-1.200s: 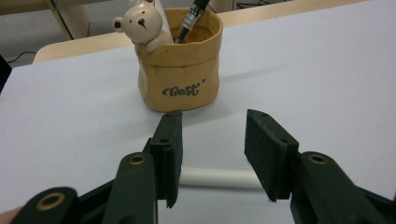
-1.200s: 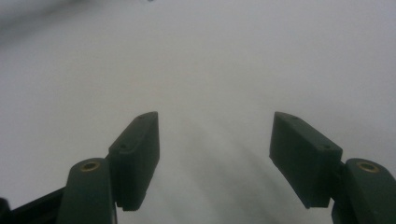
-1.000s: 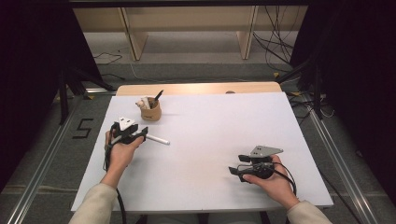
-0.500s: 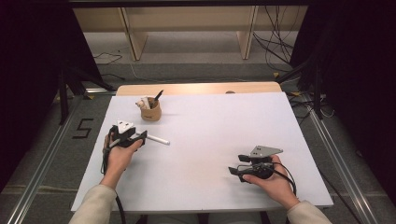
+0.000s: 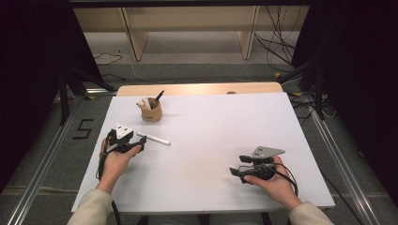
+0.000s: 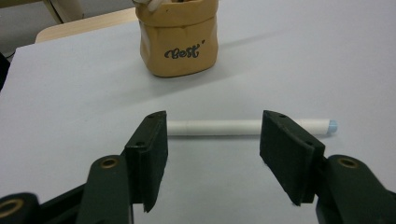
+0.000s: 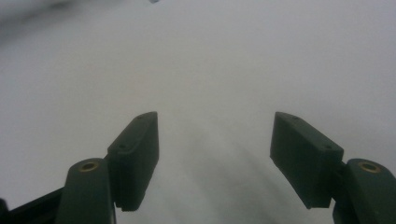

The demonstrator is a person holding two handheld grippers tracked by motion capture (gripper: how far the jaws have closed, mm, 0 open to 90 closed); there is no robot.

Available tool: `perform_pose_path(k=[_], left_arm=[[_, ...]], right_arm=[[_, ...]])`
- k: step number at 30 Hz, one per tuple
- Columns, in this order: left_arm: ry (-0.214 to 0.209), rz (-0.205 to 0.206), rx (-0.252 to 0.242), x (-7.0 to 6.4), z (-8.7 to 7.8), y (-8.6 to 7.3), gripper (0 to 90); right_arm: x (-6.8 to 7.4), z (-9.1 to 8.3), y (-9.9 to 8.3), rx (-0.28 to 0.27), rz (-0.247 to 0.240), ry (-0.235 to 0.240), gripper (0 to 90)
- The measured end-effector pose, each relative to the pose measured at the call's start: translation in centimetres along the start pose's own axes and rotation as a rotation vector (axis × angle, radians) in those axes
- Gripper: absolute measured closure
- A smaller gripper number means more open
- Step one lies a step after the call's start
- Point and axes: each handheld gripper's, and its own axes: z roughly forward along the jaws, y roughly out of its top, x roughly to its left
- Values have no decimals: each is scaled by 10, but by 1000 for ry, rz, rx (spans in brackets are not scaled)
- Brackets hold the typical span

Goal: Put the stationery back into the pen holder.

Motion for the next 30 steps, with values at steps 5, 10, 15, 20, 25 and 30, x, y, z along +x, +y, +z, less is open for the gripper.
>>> perform_pose_path(k=[5, 10, 15, 20, 25, 30], left_arm=[[-15, 40, 19, -6, -4, -7, 409], [-33, 115, 40, -13, -7, -7, 391], [-58, 172, 45, -16, -10, 0, 381], [-73, 225, 74, -16, -11, 3, 380], [-116, 298, 120, -15, -7, 5, 387], [-124, 377, 145, -15, -3, 7, 399]], right_arm=[[0, 0, 0, 1, -1, 1, 332], [0, 1, 0, 2, -8, 4, 332], [0, 0, 0, -2, -2, 3, 332], [1, 1, 1, -2, -3, 4, 332], [1, 1, 1, -2, -1, 5, 333], [1, 1, 1, -1, 1, 5, 333]])
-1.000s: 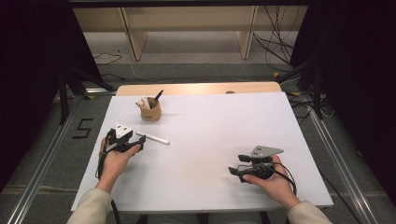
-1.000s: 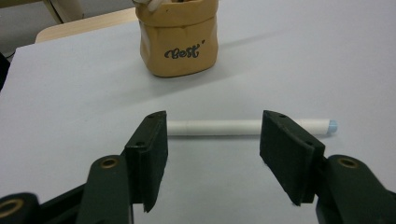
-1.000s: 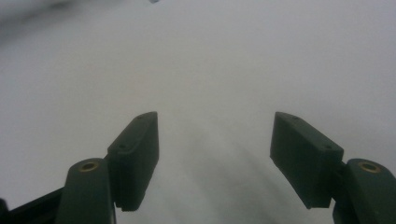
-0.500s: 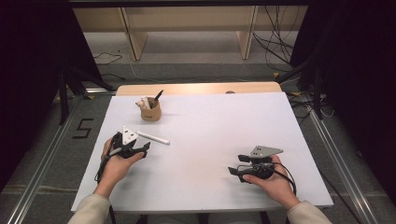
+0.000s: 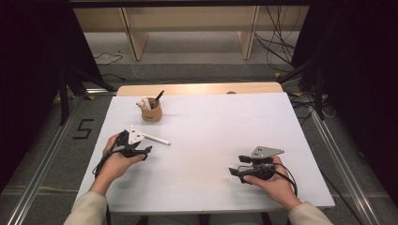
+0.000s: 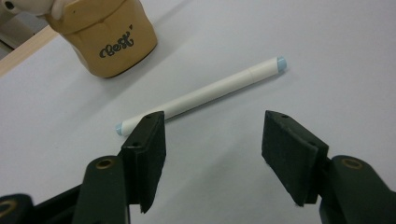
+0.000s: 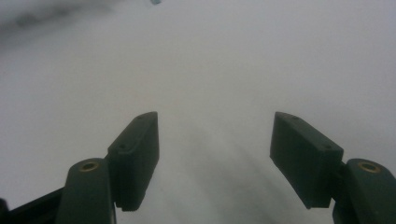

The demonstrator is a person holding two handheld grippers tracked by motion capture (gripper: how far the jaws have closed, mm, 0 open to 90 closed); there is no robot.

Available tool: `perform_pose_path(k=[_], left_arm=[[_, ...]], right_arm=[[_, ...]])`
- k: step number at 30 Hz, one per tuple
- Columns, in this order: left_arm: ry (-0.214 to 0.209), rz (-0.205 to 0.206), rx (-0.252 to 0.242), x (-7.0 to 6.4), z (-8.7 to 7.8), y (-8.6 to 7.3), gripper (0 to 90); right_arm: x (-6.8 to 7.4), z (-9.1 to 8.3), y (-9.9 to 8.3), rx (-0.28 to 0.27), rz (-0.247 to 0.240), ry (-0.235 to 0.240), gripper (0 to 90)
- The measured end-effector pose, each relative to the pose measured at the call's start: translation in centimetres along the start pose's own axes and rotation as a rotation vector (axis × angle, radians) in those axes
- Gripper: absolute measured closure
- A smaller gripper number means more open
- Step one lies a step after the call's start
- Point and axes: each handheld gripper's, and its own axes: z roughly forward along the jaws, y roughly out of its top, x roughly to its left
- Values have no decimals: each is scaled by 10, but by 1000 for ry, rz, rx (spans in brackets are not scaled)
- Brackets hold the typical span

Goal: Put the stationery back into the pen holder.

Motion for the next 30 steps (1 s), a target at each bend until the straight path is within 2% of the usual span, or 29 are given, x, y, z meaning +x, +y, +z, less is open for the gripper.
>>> perform_pose_path(k=[3, 10, 19, 20, 23, 26, 28, 30], left_arm=[[-1, 28, 7, 0, 1, 1, 401], [2, 3, 0, 1, 2, -3, 406], [11, 43, 2, 4, 4, 4, 412], [17, 35, 5, 5, 4, 5, 423], [49, -26, 13, 17, 7, 6, 478], [125, -107, 16, 33, 12, 4, 629], [149, -156, 32, 45, 18, 1, 738], [159, -236, 28, 58, 27, -4, 844]], right_arm=[[0, 0, 0, 0, 2, 0, 333], [0, 0, 0, 5, 0, 2, 333], [0, 1, 0, 2, 5, 1, 333], [0, 1, 0, 2, 5, 1, 333], [0, 1, 0, 1, 5, 2, 333], [0, 1, 0, 2, 2, 2, 333], [0, 1, 0, 3, 2, 2, 334], [0, 2, 0, 3, 2, 2, 334]])
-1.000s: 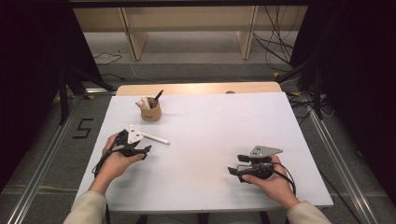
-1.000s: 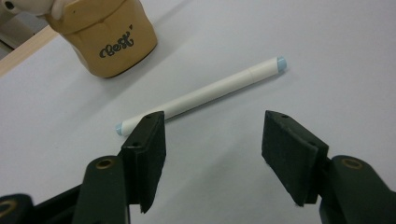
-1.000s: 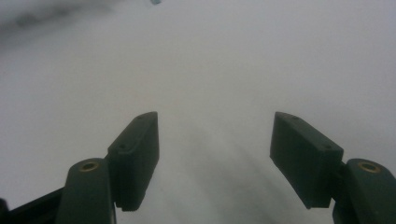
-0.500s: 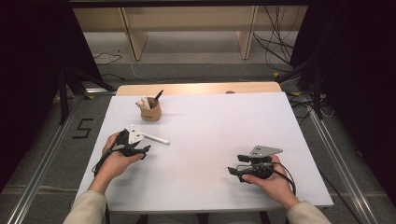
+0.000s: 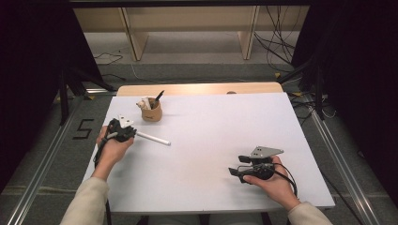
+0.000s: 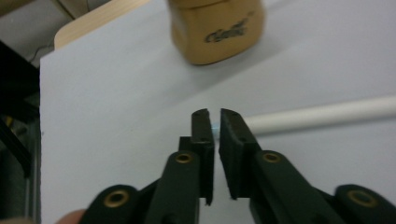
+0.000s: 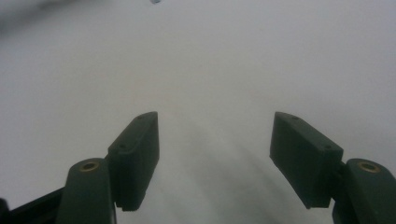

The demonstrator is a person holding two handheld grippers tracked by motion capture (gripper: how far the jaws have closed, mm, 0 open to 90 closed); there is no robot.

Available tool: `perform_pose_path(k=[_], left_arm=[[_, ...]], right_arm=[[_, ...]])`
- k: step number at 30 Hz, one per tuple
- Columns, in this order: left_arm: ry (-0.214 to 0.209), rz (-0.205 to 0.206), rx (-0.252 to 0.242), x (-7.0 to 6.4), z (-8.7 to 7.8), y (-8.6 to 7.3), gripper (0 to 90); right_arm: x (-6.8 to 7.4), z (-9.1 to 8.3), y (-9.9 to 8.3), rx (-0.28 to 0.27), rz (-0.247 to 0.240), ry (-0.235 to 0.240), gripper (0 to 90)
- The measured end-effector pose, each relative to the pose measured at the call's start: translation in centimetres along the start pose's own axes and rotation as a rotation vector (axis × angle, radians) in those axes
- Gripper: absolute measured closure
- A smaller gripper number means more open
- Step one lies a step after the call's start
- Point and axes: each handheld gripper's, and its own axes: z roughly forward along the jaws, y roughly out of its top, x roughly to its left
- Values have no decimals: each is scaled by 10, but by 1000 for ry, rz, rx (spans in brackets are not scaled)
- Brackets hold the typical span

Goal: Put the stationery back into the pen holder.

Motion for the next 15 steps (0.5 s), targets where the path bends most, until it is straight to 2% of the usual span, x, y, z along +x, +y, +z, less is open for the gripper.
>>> perform_pose_path(k=[1, 3, 5, 8, 10, 12, 15], left_arm=[[-5, -48, 7, 6, 5, -1, 877], [20, -68, 29, 16, 17, -2, 895], [20, -88, 35, 23, 28, -5, 896], [13, -84, 34, 28, 40, -8, 897], [13, -63, 43, 28, 47, -8, 897], [12, -61, 31, 28, 49, -7, 897], [1, -26, 25, 25, 50, -6, 897]], right_arm=[[0, 0, 0, 0, 0, -1, 334], [0, 0, 0, 0, 0, 0, 334], [0, 0, 0, 1, 0, 0, 334], [0, -1, 0, 1, 2, 3, 334], [0, -1, 0, -1, 2, 5, 334], [0, 0, 0, 2, 2, 7, 334], [1, 0, 0, 2, 2, 9, 334]])
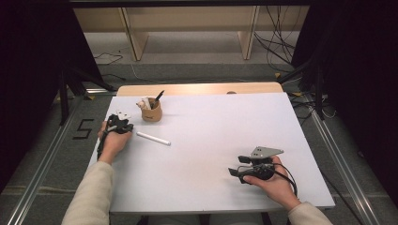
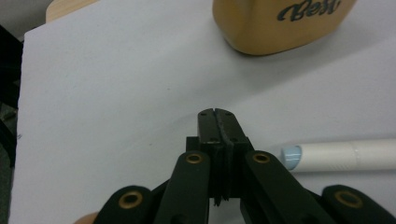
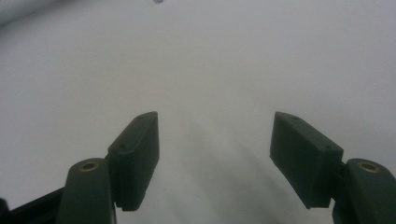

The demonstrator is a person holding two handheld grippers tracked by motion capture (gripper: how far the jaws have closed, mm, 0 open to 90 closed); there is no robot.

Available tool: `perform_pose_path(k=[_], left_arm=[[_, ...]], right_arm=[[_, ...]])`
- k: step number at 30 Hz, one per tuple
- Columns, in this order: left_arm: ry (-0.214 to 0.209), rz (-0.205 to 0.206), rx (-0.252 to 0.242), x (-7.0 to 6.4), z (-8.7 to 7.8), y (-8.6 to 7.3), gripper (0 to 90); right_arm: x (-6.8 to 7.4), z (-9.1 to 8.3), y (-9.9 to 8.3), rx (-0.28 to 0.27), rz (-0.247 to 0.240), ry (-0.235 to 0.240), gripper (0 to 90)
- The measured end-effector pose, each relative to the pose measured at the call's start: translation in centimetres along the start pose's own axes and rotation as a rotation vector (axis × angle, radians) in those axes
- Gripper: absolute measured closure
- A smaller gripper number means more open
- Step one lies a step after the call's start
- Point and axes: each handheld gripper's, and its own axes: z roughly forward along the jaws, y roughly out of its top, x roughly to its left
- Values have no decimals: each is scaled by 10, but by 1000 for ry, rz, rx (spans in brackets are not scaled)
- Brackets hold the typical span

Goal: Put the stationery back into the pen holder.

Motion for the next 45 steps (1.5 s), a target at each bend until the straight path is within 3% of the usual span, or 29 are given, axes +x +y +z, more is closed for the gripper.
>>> perform_pose_path(k=[10, 36, 45], left_arm=[[-32, 73, 11, -9, -3, 2, 898], [-94, 112, 0, -20, -6, 2, 898], [-128, 152, -9, -35, -9, 5, 898]], right_arm=[[1, 1, 0, 0, 0, -1, 334], [1, 1, 0, 8, -3, 3, 335], [1, 2, 0, 6, -5, 4, 335]])
